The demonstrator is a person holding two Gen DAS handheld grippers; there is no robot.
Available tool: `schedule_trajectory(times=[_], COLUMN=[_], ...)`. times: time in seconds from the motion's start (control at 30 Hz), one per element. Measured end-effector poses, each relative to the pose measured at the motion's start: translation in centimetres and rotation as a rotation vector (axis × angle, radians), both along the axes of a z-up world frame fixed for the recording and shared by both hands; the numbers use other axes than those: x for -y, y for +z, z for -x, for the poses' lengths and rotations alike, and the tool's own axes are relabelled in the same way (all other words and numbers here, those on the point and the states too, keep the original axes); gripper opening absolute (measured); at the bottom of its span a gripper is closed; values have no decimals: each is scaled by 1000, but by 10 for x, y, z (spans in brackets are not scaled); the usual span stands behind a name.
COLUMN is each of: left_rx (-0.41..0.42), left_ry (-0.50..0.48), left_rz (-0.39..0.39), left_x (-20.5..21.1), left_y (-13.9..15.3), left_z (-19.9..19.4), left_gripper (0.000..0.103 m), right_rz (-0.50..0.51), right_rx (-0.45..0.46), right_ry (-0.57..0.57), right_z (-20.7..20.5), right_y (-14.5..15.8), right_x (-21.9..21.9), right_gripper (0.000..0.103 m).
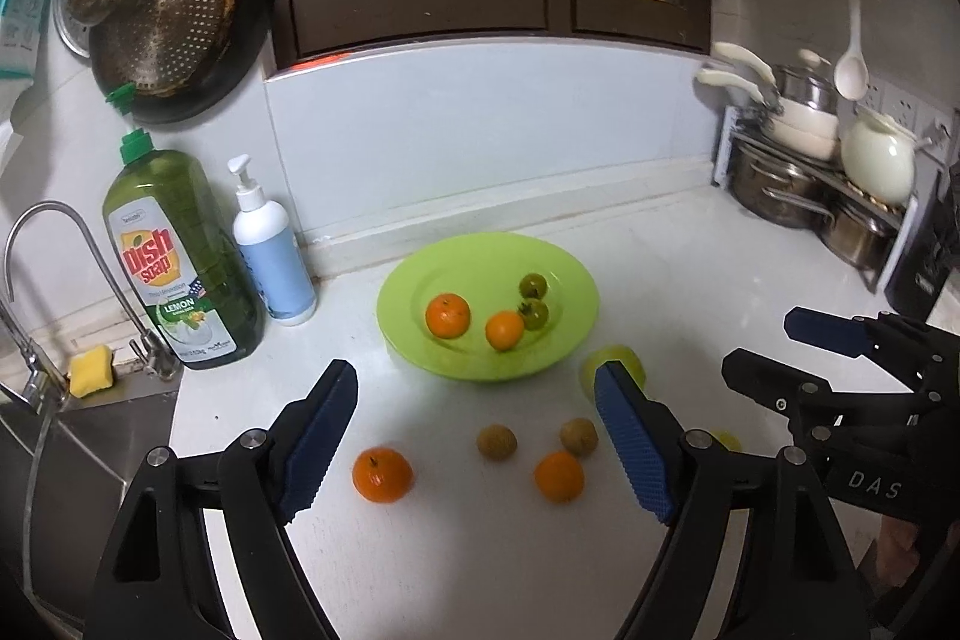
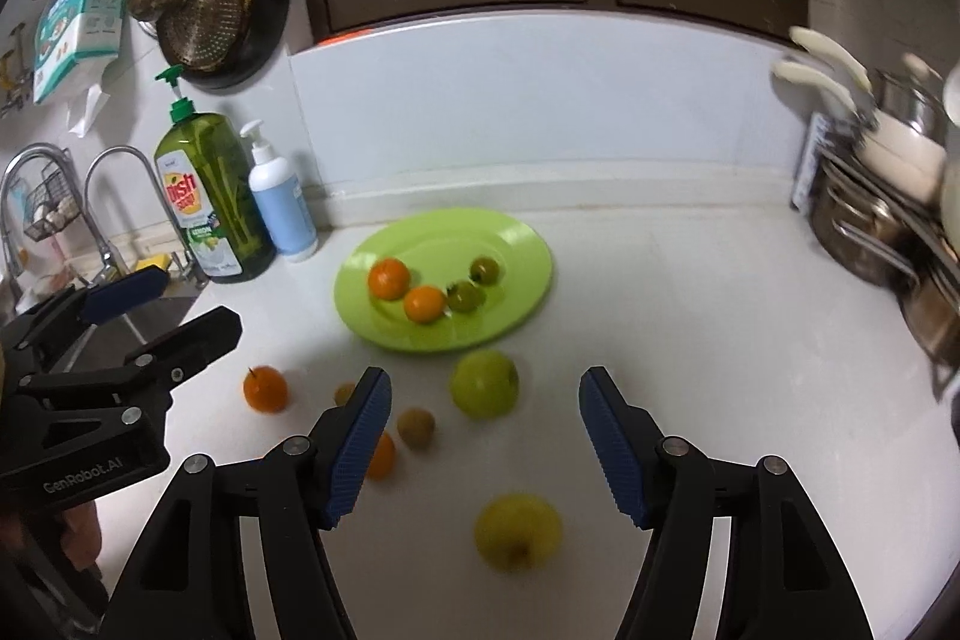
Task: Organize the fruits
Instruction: 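Withdraw both tools from the plate back over the counter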
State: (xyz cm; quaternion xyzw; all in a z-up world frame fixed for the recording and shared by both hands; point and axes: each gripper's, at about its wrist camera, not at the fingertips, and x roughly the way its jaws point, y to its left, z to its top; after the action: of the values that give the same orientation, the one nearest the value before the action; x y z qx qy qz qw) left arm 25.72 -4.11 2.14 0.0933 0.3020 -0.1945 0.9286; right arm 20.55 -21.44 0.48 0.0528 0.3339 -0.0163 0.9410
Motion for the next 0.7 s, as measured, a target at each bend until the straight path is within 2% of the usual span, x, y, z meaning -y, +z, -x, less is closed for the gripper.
schedule_trajectory(times=[0.4, 0.7], left_rx=[-10, -44], left_ry=[-98, -151], left_rz=[-60, -92], left_x=[3, 13], left_y=[-34, -60], left_z=[23, 19], left_gripper=[81, 81], right_rz=[26, -37], right_rx=[-70, -164], right_ry=[-71, -98], right_z=[27, 29], right_y=[-28, -54], right_x=[-2, 5], right_gripper=[66, 66])
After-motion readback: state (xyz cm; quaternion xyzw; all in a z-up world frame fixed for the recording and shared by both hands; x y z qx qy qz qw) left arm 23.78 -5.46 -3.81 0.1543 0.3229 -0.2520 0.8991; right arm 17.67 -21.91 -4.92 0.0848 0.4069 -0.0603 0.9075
